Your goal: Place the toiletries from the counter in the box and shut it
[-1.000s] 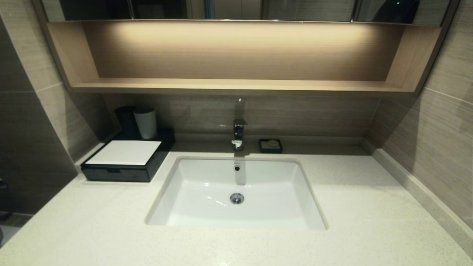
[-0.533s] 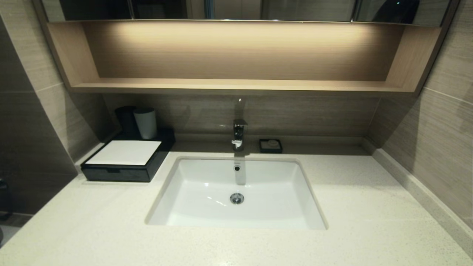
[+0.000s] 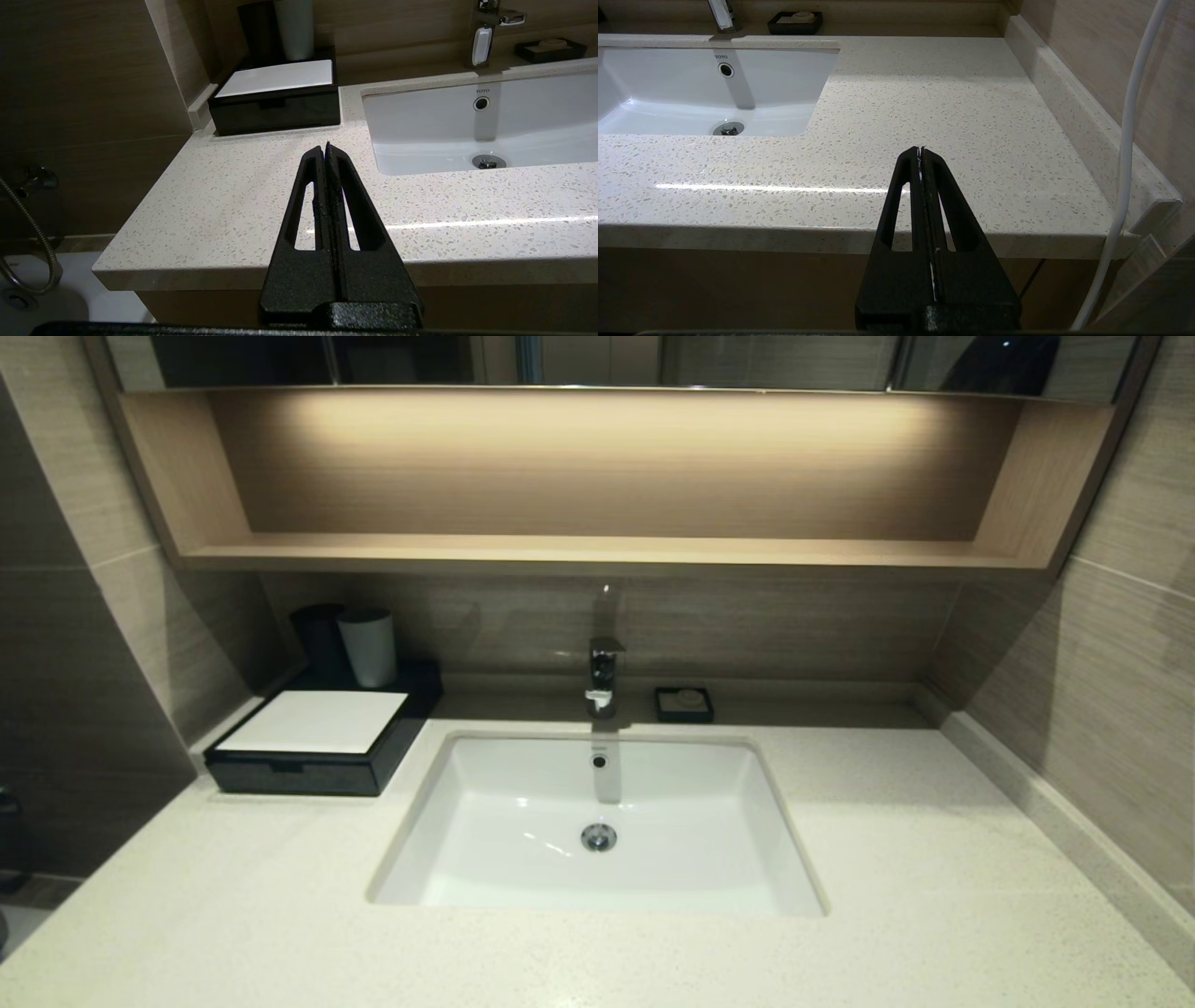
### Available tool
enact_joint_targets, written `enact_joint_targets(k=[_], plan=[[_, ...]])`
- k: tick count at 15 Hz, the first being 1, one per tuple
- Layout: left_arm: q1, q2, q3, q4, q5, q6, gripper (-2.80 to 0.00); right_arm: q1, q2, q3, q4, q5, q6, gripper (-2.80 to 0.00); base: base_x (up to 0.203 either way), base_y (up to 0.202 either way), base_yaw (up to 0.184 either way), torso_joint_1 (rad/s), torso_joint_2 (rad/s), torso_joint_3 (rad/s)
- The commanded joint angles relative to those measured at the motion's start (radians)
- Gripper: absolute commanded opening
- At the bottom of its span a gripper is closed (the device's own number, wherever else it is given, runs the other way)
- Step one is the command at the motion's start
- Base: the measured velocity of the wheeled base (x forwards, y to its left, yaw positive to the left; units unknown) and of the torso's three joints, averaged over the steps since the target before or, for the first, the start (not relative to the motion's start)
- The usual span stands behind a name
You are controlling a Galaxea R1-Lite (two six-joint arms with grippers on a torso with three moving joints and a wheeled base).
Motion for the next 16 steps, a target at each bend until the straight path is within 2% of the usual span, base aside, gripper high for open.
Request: enact_joint_targets(k=[1,5,7,16], plan=[[0.0,0.0,0.02,-0.001,-0.001,-0.005,-2.8,0.0,0.0,0.002,-0.001,0.0,0.0,-2.8,0.0,0.0,0.0,0.0,0.0,0.0],[0.0,0.0,0.02,0.009,-0.007,-0.037,-2.8,0.0,0.001,0.002,0.0,0.0,0.0,-2.8,0.0,0.0,0.0,0.0,0.0,0.0],[0.0,0.0,0.02,0.063,-0.048,-0.042,-2.8,0.0,0.001,0.002,-0.001,0.0,0.0,-2.8,0.0,0.0,0.0,0.0,0.0,0.0],[0.0,-0.002,0.02,0.082,-0.043,-0.071,-2.8,0.0,0.001,0.002,0.0,0.0,0.0,-2.8,0.0,0.0,0.0,0.0,0.0,0.0]])
